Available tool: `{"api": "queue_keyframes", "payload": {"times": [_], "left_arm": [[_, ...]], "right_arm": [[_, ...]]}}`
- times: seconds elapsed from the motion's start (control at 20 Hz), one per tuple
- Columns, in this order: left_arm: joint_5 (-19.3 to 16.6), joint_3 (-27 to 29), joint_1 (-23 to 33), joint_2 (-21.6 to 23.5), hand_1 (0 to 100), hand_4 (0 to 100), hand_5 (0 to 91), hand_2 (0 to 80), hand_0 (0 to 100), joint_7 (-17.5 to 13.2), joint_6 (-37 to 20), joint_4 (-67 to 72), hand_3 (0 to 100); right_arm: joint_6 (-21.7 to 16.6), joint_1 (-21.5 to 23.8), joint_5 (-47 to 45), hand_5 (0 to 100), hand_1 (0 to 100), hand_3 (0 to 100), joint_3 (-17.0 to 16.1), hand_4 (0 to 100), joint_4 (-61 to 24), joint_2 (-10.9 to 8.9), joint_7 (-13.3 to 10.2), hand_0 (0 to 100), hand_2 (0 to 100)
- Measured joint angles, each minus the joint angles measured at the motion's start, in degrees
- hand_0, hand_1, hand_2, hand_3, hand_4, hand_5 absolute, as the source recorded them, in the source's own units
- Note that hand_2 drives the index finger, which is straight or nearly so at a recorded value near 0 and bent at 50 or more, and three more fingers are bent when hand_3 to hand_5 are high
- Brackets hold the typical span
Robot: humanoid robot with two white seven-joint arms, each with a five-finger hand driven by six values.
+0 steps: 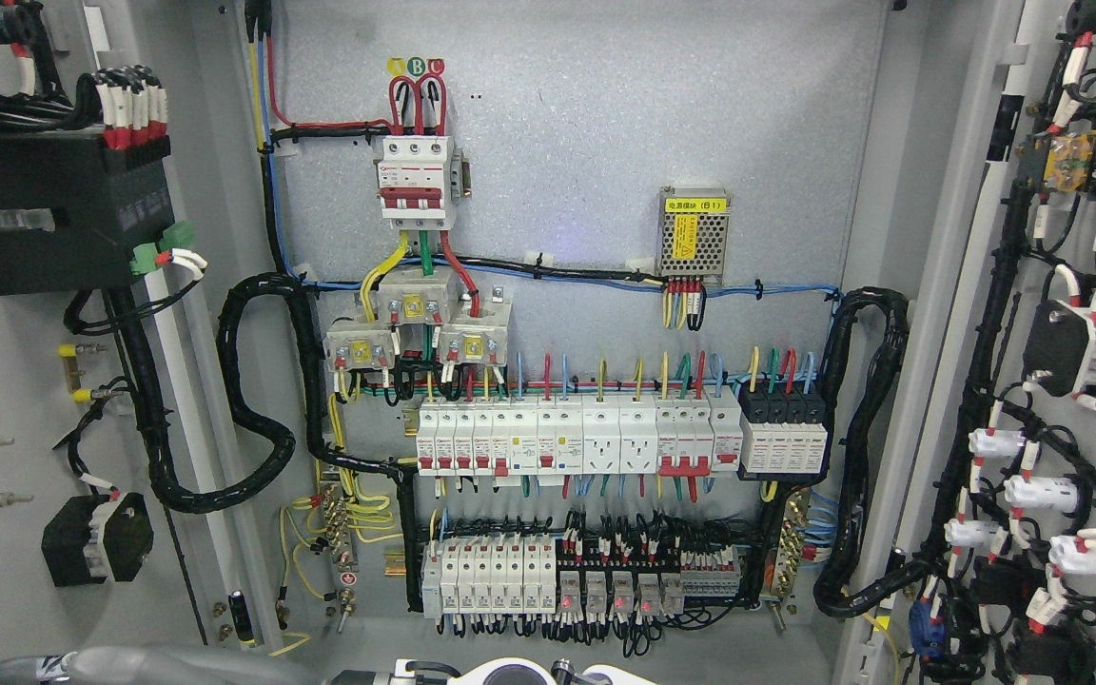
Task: Open door with both hands
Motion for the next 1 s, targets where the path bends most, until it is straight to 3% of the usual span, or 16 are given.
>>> {"api": "queue_keyframes", "payload": {"times": [0.5, 0.75, 1.0], "left_arm": [[0.12, 0.00, 0.00, 0.97, 0, 3, 0.0, 2.8, 29, 0.00, -0.17, -0.02, 3], [0.15, 0.00, 0.01, 1.27, 0, 3, 0.0, 2.8, 29, 0.17, 0.11, -0.17, 3], [0.19, 0.00, 0.01, 1.52, 0, 3, 0.0, 2.8, 29, 0.15, 0.30, -1.52, 3]], "right_arm": [[0.04, 0.16, 0.58, 0, 0, 0, 0.03, 0, 0.15, 0.00, 0.37, 22, 0], [0.12, 3.05, 3.72, 0, 0, 0, -2.94, 0, 0.07, 0.00, 0.04, 22, 0], [-0.93, 8.90, 6.98, 0, 0, 0, -7.85, 0, -1.39, 0.00, -0.41, 22, 0]]}}
